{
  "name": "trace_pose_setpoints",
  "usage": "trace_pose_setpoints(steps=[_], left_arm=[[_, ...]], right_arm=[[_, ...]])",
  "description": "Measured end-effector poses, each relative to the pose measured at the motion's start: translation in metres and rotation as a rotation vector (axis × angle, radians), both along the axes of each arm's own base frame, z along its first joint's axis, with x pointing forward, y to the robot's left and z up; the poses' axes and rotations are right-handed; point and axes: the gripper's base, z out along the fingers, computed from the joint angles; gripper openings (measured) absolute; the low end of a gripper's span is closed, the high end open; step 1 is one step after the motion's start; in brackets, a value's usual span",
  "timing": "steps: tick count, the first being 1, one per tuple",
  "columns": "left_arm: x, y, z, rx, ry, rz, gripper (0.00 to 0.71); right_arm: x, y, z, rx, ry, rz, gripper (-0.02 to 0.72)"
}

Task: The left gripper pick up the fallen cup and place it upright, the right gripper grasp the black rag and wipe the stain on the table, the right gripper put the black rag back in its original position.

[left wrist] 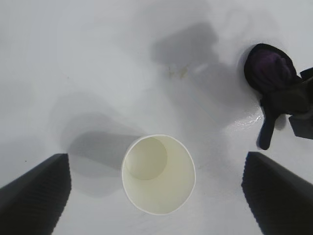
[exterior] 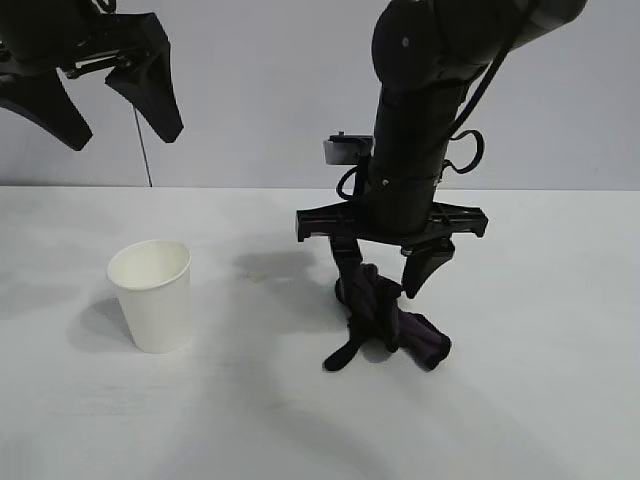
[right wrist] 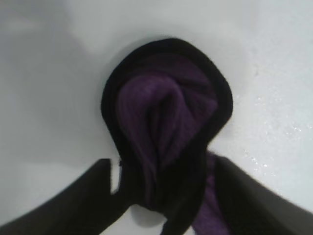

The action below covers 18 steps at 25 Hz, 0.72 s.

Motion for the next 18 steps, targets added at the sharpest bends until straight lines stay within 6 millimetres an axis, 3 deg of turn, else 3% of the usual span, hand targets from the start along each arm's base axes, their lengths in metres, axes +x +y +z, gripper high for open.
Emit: trace_pose_setpoints(steps=[4, 12, 15, 18], left_arm=[[0.000, 0.000, 0.000, 0.000, 0.000, 0.000, 0.685], [-0.001, 0.000, 0.000, 0.003, 0.014, -0.004, 0.685], [-0.002, 0.000, -0.001, 0.004, 0.023, -0.005, 0.685], [-0.002, 0.000, -0.001, 0.001, 0.027, -0.001, 0.685]], right_arm=[[-0.001, -0.011, 0.019, 0.012, -0.015, -0.046, 0.576], [0.002, -0.055, 0.086, 0.095, -0.137, -0.169, 0.566], [-0.003, -0.069, 0.099, 0.097, -0.147, -0.193, 0.559], [-0.021, -0.081, 0.101, 0.105, -0.132, -0.214, 0.557]])
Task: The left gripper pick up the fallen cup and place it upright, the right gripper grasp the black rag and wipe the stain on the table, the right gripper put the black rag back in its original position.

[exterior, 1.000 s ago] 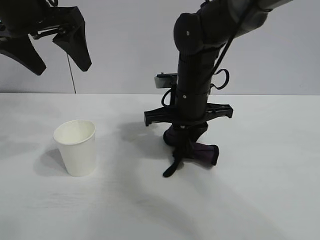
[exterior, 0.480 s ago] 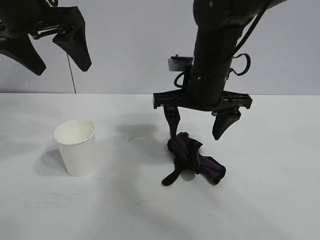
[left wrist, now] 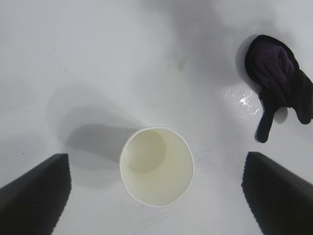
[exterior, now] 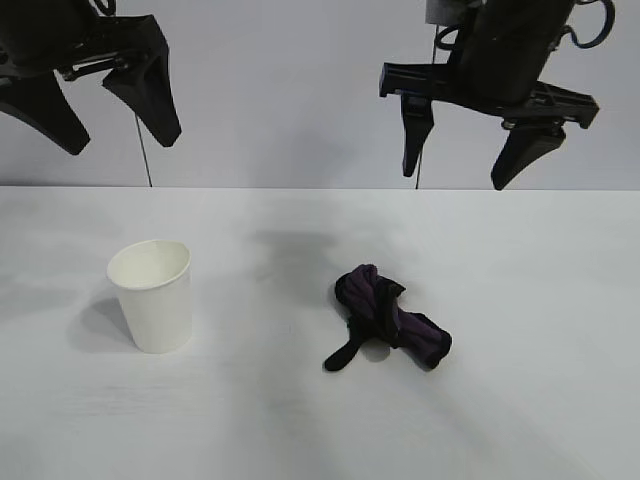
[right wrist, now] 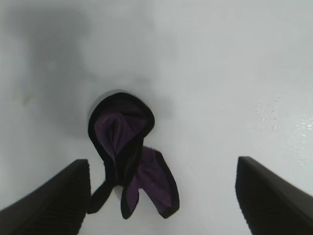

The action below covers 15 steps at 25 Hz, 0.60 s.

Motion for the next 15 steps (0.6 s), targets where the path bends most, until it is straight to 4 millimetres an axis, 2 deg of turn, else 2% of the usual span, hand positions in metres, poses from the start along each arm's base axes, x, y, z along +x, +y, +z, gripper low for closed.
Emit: trace_pose_setpoints(steps=[7, 15], left_arm=[[-0.003, -0.003, 0.000, -0.032, 0.038, 0.003, 0.685], [-0.003, -0.003, 0.000, -0.035, 0.040, 0.004, 0.685]], right_arm=[[-0.045, -0.008, -0.002, 0.105, -0.003, -0.012, 0.557], [-0.050, -0.007, 0.006, 0.137, -0.035, -0.001, 0.557]])
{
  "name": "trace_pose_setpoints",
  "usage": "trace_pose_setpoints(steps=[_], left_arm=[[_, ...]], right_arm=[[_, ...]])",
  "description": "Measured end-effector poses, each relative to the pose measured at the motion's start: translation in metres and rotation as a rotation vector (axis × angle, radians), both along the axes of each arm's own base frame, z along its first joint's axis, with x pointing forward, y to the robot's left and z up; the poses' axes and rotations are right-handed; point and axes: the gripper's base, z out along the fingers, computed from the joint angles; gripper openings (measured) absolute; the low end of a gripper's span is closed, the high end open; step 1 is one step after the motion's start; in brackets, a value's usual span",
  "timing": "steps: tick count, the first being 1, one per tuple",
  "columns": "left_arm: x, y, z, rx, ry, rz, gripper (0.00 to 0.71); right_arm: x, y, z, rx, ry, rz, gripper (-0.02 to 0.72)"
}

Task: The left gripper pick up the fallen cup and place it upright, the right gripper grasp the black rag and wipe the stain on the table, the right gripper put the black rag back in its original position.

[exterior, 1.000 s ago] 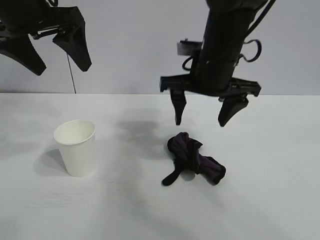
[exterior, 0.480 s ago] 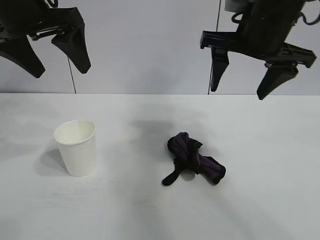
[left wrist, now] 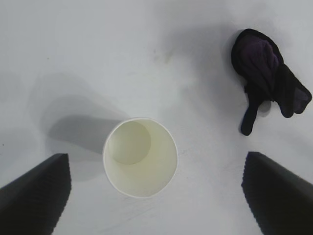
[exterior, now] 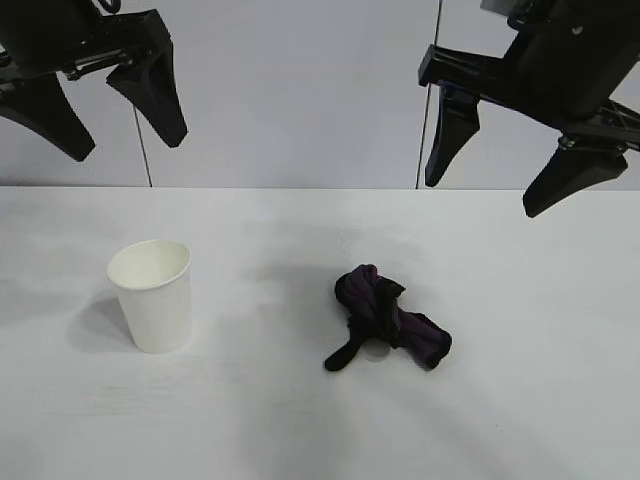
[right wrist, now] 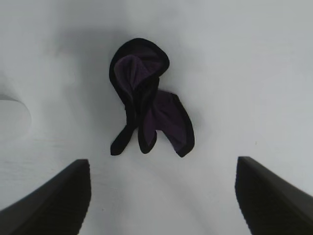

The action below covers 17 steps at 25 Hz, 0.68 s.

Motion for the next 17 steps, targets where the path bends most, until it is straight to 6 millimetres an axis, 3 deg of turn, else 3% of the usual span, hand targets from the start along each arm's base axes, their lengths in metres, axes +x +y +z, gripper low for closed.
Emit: trace_pose_setpoints(steps=[17], left_arm=[[0.0000, -0.0001, 0.0000, -0.002, 0.001, 0.001, 0.685]], right_arm=[[0.0022, 0.0009, 0.0010, 0.014, -0.026, -0.006, 0.557]])
